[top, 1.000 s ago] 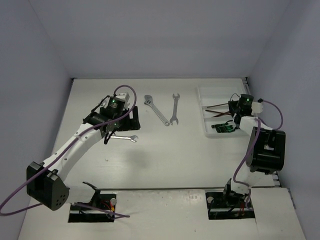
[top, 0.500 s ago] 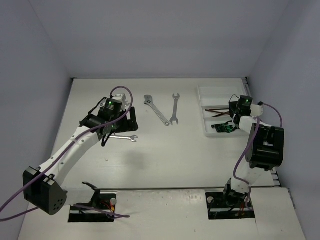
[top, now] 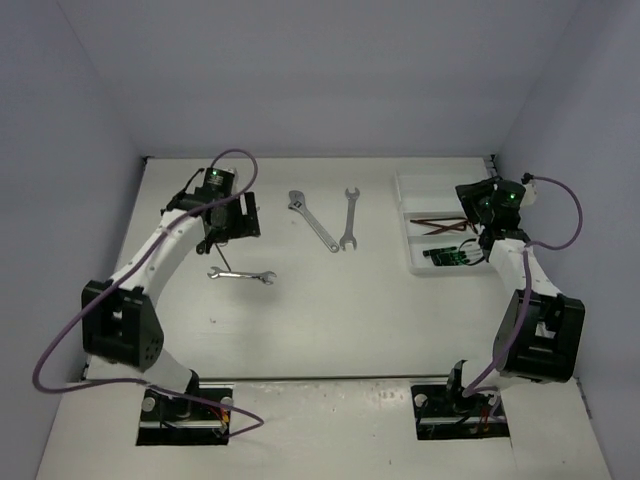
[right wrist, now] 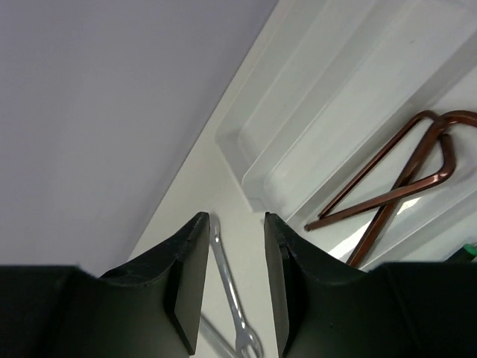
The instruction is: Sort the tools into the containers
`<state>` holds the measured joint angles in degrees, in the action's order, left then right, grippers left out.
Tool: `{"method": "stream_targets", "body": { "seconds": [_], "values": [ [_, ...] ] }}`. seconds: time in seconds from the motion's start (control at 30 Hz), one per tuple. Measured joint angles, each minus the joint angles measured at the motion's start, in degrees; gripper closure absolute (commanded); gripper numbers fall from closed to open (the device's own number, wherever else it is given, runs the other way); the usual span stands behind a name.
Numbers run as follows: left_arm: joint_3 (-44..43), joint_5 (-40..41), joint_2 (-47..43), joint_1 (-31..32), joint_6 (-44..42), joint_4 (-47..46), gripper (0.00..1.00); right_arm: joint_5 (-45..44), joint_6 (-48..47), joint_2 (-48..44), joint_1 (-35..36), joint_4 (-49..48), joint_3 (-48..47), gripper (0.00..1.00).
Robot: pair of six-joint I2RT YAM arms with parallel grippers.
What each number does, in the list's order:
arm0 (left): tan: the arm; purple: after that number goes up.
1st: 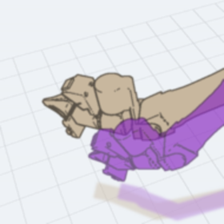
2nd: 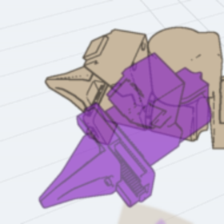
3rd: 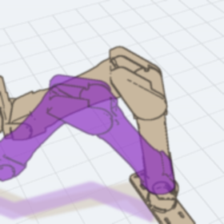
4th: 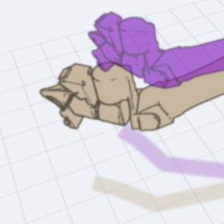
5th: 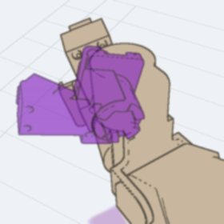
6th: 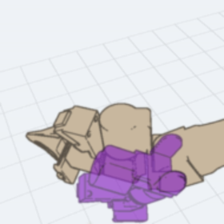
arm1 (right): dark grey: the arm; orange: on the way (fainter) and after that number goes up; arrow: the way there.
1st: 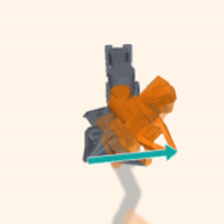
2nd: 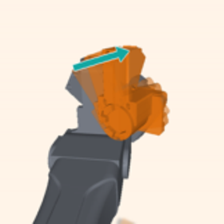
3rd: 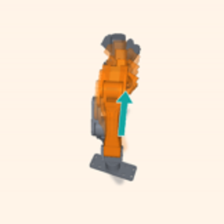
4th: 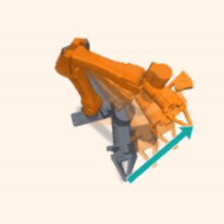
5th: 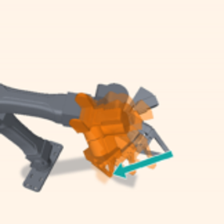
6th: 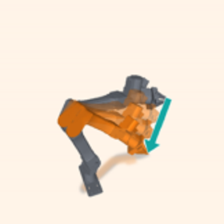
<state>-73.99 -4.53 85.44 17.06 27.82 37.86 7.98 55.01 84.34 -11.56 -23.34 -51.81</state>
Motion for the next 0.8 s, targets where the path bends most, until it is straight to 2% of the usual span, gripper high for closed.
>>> {"method": "stream_targets", "body": {
  "seconds": [0.13, 0.33, 0.5, 0.8],
  "values": [
    [-7.1, 0.64, 10.9, -6.3, 0.12, 0.52, 0.39, 4.77, -5.14, -4.2, 2.33, 1.18, 0.41, 0.67],
    [-9.19, 2.48, 22.72, -10.33, 3.76, 1.48, 0.59, 9.09, -8.2, -9.31, 5.02, 1.66, 5.0, 0.67],
    [-9.87, 3.88, 28.42, -10.74, 5.38, 1.3, 0.62, 10.7, -8.78, -10.63, 5.37, 2.68, 9.24, 0.67],
    [-9.43, 6.0, 28.99, -11.7, 6.42, -0.38, 0.62, 12.36, -8.88, -11.42, 6.0, 3.42, 10.21, 0.67]
  ]
}}
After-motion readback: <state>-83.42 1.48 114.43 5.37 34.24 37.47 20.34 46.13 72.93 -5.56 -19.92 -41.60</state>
